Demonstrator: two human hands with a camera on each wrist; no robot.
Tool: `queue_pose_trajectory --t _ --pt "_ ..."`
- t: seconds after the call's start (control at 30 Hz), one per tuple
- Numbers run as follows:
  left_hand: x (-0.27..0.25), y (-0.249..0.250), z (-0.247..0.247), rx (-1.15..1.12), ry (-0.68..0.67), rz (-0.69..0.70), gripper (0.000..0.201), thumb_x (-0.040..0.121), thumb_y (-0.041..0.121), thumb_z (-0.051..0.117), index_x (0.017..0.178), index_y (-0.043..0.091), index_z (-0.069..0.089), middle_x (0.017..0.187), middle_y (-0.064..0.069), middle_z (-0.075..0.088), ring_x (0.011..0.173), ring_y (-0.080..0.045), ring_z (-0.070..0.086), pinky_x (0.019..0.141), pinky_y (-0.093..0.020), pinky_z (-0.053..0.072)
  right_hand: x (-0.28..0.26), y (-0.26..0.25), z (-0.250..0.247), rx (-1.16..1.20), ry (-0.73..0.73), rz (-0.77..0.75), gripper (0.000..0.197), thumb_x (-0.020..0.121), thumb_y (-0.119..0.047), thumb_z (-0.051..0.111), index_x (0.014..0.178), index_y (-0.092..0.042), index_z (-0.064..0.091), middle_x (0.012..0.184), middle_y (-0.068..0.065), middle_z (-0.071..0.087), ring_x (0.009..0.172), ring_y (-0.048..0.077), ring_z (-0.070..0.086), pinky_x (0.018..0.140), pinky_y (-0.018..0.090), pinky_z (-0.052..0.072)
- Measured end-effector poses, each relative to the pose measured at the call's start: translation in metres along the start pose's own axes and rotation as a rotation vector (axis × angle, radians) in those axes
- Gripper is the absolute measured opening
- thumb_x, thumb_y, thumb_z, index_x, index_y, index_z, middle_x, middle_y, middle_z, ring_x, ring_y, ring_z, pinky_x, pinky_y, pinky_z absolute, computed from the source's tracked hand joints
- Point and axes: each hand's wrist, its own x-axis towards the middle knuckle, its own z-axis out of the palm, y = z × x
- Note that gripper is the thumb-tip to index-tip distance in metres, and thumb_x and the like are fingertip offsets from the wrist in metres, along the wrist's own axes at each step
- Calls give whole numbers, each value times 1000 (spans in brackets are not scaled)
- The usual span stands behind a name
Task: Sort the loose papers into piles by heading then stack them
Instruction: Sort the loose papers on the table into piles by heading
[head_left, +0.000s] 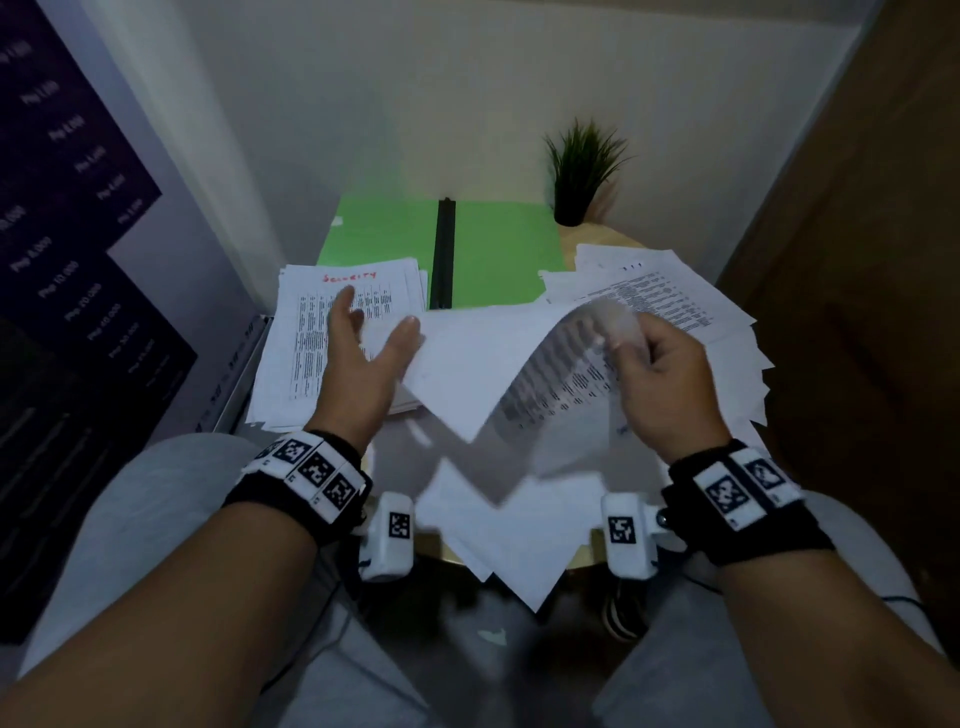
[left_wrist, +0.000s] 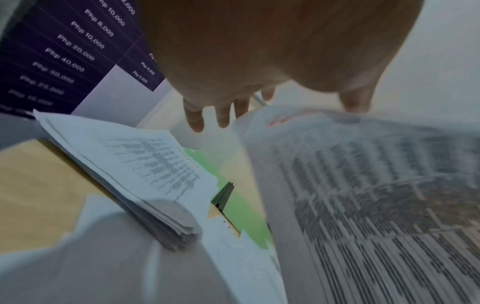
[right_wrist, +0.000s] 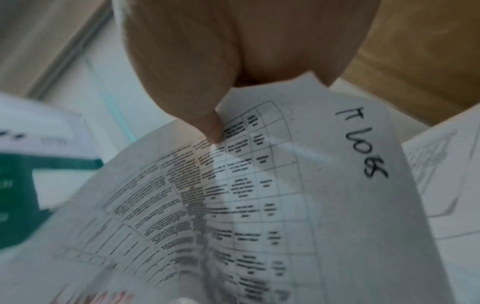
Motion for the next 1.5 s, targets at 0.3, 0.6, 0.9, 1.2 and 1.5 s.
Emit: queue_pose_trajectory --t 0.3,0.6,0.9,1.2,1.5 --pt "-1 -5 12 -361 -200 -223 121 55 78 81 156 42 24 153 -2 50 137 -30 51 112 -60 38 -2 25 38 508 -102 492 27 101 -1 53 119 -13 70 113 8 77 108 29 71 97 48 56" --pt "6 -4 -2 48 -237 -65 69 90 11 74 149 33 45 124 7 68 103 -7 69 89 -33 57 -18 48 60 184 -354 506 33 101 -13 58 134 -17 62 119 -6 71 112 18 67 98 36 53" --pt "30 -5 -44 226 129 -72 17 93 19 60 82 27 71 79 -4 70 74 -31 67 74 -57 61 -33 80 57 -906 -761 415 109 76 -51 72 162 -24 11 165 5 21 149 28 28 114 47 41" --pt "25 -2 -37 265 71 -60 17 100 14 58 108 25 69 94 -2 70 90 -27 68 77 -37 57 -44 97 72 -1110 -639 247 71 86 -17 59 150 -18 28 145 8 39 128 30 44 98 43 49" --pt "25 -5 -37 250 133 -82 18 97 9 55 99 22 68 90 -11 70 89 -38 67 82 -52 59 -13 72 35 -728 -274 243 20 92 -7 56 95 -17 73 84 9 72 90 35 71 74 34 54"
